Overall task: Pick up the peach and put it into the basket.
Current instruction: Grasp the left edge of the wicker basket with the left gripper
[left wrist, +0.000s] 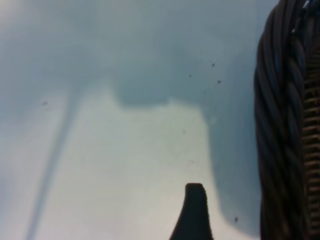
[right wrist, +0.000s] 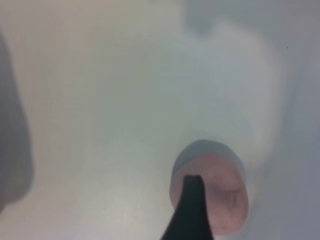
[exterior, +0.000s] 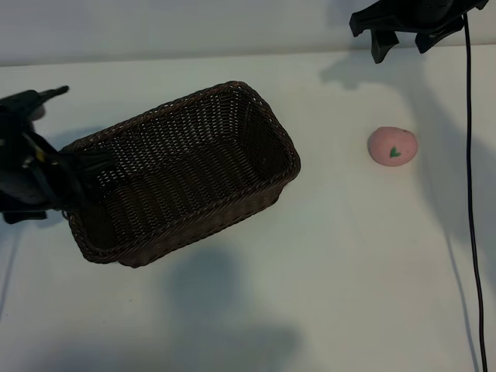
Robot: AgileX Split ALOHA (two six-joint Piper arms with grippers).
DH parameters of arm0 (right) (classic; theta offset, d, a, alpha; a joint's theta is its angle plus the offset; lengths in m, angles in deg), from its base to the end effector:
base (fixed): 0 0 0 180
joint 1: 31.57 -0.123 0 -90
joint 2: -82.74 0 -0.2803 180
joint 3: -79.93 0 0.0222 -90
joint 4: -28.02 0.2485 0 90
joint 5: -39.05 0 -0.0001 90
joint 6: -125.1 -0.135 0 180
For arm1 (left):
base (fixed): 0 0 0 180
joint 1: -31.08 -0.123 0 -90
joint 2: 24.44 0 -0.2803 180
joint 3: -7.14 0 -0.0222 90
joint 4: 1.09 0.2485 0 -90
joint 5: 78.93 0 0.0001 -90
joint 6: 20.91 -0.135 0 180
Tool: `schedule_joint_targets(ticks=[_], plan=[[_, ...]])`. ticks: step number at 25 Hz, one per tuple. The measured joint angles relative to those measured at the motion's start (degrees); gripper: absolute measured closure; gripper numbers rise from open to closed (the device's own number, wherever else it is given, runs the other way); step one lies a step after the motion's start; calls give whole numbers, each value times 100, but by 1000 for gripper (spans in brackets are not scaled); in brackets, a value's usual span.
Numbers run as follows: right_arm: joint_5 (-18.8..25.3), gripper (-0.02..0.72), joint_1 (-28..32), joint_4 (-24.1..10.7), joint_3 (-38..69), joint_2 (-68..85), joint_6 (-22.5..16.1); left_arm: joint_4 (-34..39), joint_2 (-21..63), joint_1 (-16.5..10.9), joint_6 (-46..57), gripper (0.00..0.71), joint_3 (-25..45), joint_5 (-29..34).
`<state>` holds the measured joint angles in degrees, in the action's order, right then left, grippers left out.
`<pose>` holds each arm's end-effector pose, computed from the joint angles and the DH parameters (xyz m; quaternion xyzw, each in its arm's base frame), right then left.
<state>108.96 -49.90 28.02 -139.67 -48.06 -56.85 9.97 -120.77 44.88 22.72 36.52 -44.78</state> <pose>0.4515 0.1496 0.2244 -0.1405 0.9764 0.0289 0.1615 0.2879 -0.0557 0.1489 -0.1855 0.9648 -0.0247 0.1849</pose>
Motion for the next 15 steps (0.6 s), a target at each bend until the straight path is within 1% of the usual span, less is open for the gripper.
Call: schedule_joint_targets(ticks=[2, 4, 5, 7, 10, 11, 12, 13, 15], plan=[[0, 104, 0, 59, 0, 0, 12, -91, -305, 0, 5, 131, 0, -301], [0, 104, 0, 0, 0, 0, 11, -203, -573, 0, 5, 131, 0, -550], [0, 104, 0, 59, 0, 0, 13, -249, -699, 0, 5, 131, 0, -658], [0, 104, 0, 0, 0, 0, 19, -304, -883, 0, -6, 131, 0, -786], [0, 104, 0, 0, 0, 0, 57, -377, -1073, 0, -23, 131, 0, -874], [0, 104, 0, 64, 0, 0, 70, -386, -1095, 0, -23, 133, 0, -874], [5, 104, 0, 0, 0, 0, 76, -399, -1102, 0, -23, 144, 0, -874], [5, 104, 0, 64, 0, 0, 76, -401, -1102, 0, -23, 168, 0, -874], [5, 104, 0, 0, 0, 0, 76, -393, -1102, 0, -17, 247, 0, -844]])
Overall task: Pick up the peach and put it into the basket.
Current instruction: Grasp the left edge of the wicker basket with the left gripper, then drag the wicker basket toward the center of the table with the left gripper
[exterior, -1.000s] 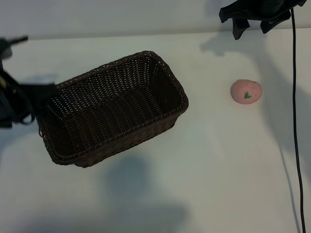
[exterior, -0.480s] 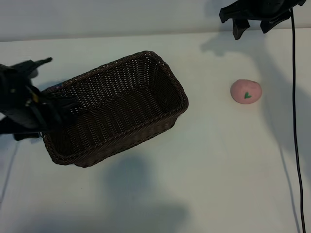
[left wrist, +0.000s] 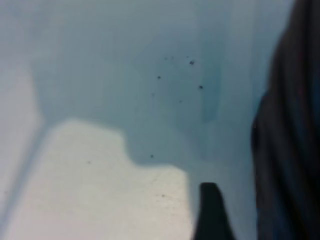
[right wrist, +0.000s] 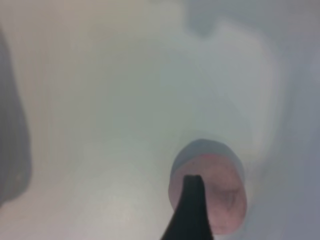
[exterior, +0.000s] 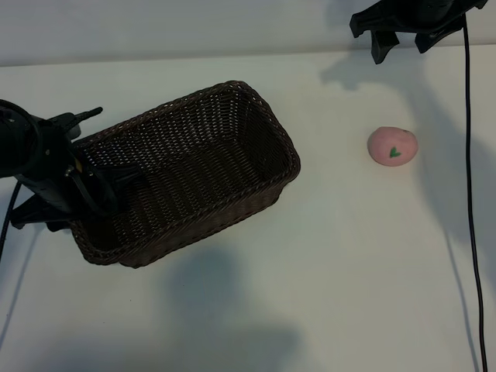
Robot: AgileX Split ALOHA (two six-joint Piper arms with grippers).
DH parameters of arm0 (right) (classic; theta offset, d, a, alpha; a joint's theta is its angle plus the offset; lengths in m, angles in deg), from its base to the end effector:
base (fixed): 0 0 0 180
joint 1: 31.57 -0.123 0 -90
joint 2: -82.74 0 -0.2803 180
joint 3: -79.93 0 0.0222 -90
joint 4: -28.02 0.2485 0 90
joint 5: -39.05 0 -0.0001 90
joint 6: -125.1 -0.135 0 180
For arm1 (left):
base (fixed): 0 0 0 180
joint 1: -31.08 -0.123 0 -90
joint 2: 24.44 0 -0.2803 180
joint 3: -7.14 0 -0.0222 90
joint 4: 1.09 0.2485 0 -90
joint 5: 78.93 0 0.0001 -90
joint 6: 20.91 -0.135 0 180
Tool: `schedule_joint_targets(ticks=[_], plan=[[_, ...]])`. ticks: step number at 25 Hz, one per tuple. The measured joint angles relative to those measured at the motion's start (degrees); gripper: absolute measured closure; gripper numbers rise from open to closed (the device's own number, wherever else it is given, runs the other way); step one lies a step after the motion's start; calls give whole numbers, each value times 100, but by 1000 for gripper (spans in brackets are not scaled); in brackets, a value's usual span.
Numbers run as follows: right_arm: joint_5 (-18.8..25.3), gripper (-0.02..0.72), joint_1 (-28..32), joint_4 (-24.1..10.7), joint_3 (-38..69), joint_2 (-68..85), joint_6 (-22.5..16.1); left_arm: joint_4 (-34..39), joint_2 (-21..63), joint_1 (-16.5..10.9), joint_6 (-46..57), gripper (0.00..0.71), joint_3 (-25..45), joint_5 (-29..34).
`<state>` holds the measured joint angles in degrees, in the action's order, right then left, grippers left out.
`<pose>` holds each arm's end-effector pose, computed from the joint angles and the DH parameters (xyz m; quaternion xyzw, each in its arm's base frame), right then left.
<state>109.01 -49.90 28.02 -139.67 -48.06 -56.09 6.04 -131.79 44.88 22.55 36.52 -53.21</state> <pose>0.4514 0.1496 0.2244 -0.1470 0.9755 0.0277 0.1613 0.3038 -0.0671 0.0964 -0.2029 0.9666 -0.0420 0.1505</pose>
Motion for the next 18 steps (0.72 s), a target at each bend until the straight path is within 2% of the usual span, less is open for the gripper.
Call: schedule_joint_targets(ticks=[1, 4, 13, 18], plan=[[0, 104, 0, 64, 0, 0, 11, -8, 0, -5, 69, 295, 0, -6], [0, 104, 0, 64, 0, 0, 20, -15, 0, -11, 61, 338, 0, -85], [0, 104, 0, 59, 0, 0, 27, -81, 197, -5, 19, 343, 3, -74], [0, 104, 0, 59, 0, 0, 27, -610, 667, -5, -485, 343, 7, -80]])
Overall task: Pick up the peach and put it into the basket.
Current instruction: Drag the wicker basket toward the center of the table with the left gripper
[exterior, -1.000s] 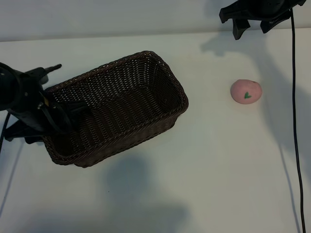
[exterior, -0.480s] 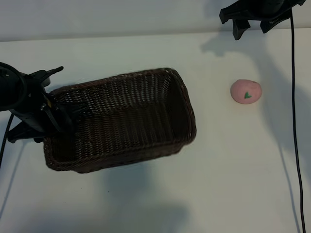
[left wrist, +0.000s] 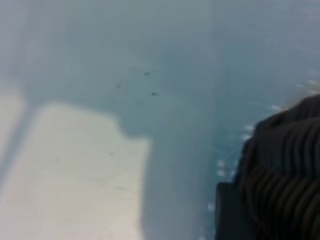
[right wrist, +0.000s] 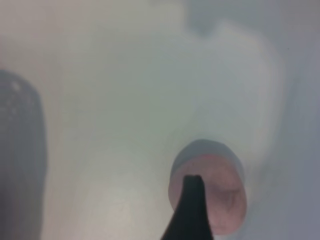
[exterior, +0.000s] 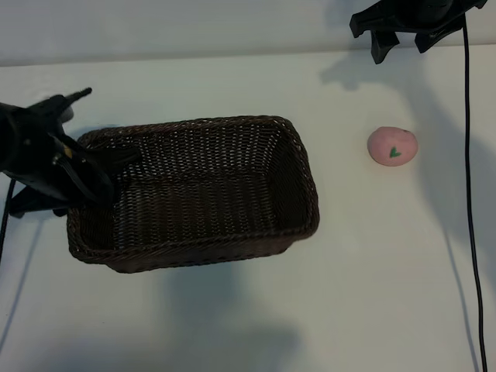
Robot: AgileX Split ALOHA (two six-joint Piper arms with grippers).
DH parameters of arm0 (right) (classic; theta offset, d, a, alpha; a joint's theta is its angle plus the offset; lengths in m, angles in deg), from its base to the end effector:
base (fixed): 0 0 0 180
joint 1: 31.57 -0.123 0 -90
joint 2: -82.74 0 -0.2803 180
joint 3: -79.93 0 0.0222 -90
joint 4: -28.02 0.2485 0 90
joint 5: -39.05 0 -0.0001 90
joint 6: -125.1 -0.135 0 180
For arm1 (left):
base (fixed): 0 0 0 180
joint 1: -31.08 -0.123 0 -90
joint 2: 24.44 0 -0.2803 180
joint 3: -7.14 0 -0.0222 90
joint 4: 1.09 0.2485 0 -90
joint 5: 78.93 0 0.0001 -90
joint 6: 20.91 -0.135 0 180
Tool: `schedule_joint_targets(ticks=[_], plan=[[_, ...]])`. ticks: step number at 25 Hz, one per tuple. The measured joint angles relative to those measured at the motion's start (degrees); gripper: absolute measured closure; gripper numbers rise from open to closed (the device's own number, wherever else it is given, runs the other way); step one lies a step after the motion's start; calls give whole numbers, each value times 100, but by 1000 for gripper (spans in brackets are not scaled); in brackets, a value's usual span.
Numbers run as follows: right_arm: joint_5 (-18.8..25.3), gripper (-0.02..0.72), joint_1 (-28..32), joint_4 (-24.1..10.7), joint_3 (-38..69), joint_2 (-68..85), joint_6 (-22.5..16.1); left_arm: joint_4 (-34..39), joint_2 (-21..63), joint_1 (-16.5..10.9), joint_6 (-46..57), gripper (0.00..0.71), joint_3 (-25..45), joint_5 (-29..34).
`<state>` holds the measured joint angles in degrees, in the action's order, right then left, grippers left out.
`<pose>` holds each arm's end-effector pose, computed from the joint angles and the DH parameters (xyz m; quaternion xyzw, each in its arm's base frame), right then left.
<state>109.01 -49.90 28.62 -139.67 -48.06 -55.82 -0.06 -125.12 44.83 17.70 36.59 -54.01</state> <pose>0.4510 0.1508 0.2244 -0.1484 0.9753 0.0324 0.1605 0.3044 -0.0734 0.1328 -0.2032 0.9550 -0.0904 0.1963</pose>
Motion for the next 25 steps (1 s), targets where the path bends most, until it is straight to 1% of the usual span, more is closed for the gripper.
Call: schedule_joint_targets(ticks=[1, 2, 3, 4, 5, 7, 8, 10, 12, 13, 14, 15, 17, 18, 19, 21, 23, 25], plan=[[0, 104, 0, -59, 0, 0, 0, -49, 83, 0, -96, 343, 0, -7], [0, 104, 0, 0, 0, 0, 0, -102, 148, 0, -168, 343, 0, -22], [0, 104, 0, -59, 0, 0, 0, -209, 214, 0, -237, 343, 0, -28], [0, 104, 0, 0, 0, 0, 0, -282, 269, 0, -303, 343, 0, -46], [0, 104, 0, -59, 0, 0, 0, -328, 307, 0, -363, 343, 0, -53], [0, 104, 0, 2, 0, 0, 0, -386, 357, 0, -446, 343, -5, -66], [0, 104, 0, -59, 0, 0, 0, -434, 369, 0, -495, 343, -36, -66], [0, 104, 0, 2, 0, 0, 0, -550, 373, 0, -618, 343, -156, -65], [0, 104, 0, 2, 0, 0, 0, -804, 373, 0, -871, 343, -281, -72], [0, 104, 0, -59, 0, 0, 0, -951, 373, 0, -1013, 343, -347, -90], [0, 104, 0, 2, 0, 0, 0, -1138, 373, 0, -1211, 343, -393, -111], [0, 104, 0, -59, 0, 0, 0, -1304, 373, 0, -1434, 343, -443, -119], [0, 104, 0, 2, 0, 0, 0, -1631, 373, 0, -1764, 343, -514, -175], [0, 104, 0, -59, 0, 0, 0, -1807, 373, 0, -1909, 343, -543, -221], [0, 104, 0, 2, 0, 0, 0, -1967, 373, -19, -2027, 343, -587, -251], [0, 104, 0, -59, 0, 0, 0, -2278, 354, -123, -2257, 343, -693, -244], [0, 104, 0, 2, 0, 0, 0, -2660, 337, -294, -2574, 343, -784, -249], [0, 104, 0, -59, 0, 0, 0, -3055, 325, -441, -2962, 343, -843, -256]])
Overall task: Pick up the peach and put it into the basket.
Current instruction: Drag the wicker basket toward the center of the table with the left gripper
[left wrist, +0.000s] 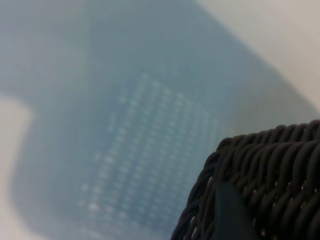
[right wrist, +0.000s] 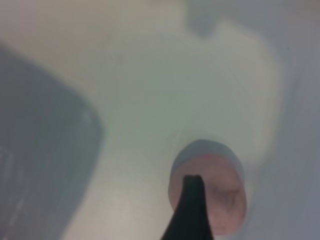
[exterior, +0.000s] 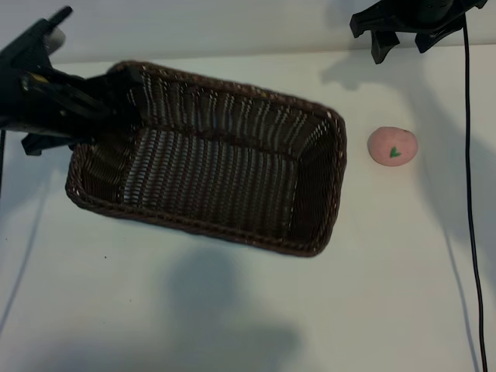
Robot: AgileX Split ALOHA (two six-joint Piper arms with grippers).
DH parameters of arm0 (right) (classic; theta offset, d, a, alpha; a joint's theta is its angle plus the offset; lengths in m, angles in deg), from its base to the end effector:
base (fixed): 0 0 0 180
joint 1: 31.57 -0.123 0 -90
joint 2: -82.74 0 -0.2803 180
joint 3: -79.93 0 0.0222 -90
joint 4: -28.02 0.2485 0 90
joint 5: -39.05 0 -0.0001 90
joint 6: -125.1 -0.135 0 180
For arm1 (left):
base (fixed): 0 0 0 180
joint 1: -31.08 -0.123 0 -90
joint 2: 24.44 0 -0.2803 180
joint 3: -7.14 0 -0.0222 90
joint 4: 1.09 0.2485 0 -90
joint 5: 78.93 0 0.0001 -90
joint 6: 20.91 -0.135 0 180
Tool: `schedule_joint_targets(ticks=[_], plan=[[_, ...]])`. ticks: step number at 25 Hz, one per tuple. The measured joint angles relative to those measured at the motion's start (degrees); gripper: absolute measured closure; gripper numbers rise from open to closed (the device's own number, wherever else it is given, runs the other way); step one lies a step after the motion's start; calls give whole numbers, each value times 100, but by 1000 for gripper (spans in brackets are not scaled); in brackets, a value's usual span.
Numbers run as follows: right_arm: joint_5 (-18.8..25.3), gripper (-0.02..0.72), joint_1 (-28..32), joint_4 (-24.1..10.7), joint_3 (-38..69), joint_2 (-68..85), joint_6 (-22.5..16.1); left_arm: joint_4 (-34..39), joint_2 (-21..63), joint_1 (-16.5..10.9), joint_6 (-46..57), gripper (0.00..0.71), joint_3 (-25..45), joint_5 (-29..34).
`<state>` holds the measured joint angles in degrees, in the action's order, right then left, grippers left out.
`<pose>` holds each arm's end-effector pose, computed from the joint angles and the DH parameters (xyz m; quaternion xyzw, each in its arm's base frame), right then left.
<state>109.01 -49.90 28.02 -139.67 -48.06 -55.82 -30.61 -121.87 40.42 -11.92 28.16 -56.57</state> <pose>0.4514 0.1496 0.2244 -0.1493 0.9752 0.0274 0.1614 0.3449 -0.0824 0.2033 -0.1867 0.9116 -0.2198 0.2930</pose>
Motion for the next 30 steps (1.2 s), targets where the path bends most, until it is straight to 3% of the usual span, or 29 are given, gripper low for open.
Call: schedule_joint_targets(ticks=[6, 15, 22, 30], plan=[[0, 104, 0, 0, -4, 0, 0, -1208, -449, -272, -1095, 343, -294, 5], [0, 104, 0, 61, -4, 0, 0, -2451, -1719, -288, -1823, 343, -925, -177], [0, 104, 0, 61, -4, 0, 0, -2905, -2265, -288, -1861, 343, -1057, -391], [0, 104, 0, 0, -4, 0, 38, -2951, -2458, -288, -2091, 343, -1103, -383]])
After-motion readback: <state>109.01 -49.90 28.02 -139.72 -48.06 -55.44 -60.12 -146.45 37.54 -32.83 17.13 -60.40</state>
